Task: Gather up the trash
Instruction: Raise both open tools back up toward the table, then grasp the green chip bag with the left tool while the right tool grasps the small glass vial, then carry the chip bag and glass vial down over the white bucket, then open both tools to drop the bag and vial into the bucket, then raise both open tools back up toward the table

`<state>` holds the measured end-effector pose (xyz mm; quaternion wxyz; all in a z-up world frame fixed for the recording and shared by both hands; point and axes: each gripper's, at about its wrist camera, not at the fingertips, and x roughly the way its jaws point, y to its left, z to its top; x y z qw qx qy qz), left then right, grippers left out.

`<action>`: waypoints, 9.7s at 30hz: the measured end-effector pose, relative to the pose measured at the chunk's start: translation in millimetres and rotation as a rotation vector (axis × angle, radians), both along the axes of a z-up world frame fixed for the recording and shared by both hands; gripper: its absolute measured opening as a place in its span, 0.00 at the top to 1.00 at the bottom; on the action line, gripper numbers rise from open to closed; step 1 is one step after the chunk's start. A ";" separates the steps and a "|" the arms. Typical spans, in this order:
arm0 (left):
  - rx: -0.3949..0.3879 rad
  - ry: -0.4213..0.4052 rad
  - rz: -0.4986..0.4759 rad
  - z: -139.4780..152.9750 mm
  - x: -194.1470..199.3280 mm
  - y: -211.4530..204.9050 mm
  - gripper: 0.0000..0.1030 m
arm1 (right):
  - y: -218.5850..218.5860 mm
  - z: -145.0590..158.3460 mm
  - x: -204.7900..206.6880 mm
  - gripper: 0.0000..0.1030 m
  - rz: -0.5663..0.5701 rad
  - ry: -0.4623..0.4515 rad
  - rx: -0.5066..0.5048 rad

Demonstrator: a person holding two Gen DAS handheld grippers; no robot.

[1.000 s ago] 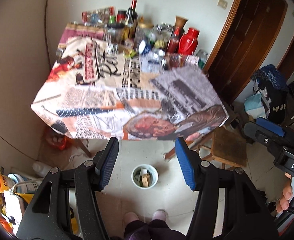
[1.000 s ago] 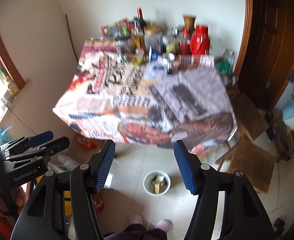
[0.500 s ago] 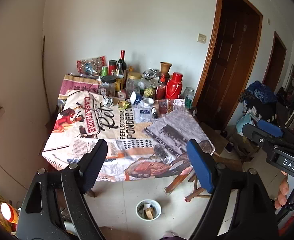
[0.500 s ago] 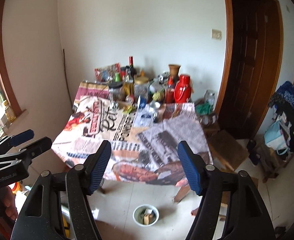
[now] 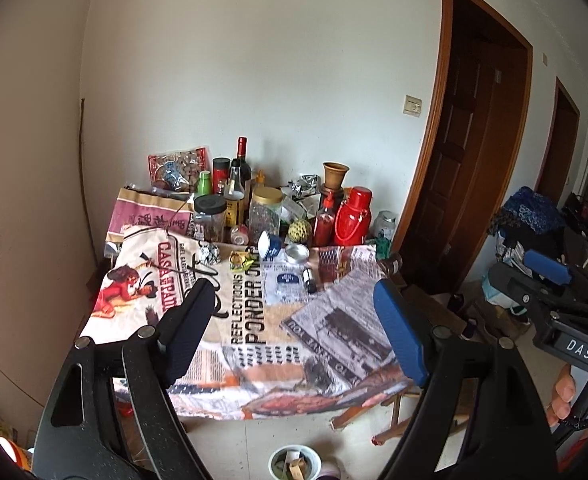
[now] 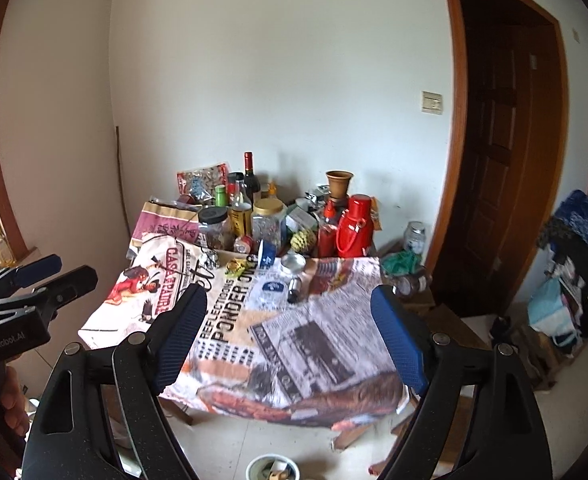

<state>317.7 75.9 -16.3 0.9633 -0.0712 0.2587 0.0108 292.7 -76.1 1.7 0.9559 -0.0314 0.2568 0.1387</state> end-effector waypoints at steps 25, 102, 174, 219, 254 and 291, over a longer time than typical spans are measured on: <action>0.027 0.091 0.156 -30.6 189.6 -9.4 0.02 | -17.7 -36.8 184.3 0.10 0.113 0.173 0.000; -0.024 0.502 -0.124 -212.7 396.9 68.4 0.82 | 4.2 -201.3 299.9 0.75 -0.164 0.648 0.161; -0.099 0.439 -0.055 -168.9 -79.4 -14.1 0.82 | 5.3 -173.8 -67.7 0.75 0.073 0.560 0.148; -0.350 0.967 0.004 -697.8 14.4 -51.7 0.50 | -17.2 -608.9 10.8 0.74 0.117 1.012 -0.003; -0.154 0.457 -0.004 -202.7 -39.9 -9.7 0.48 | 19.5 -174.6 -42.4 0.45 0.143 0.496 0.001; 0.001 0.080 0.037 -22.2 13.4 7.5 0.10 | -9.9 -16.0 9.2 0.12 0.032 0.088 0.075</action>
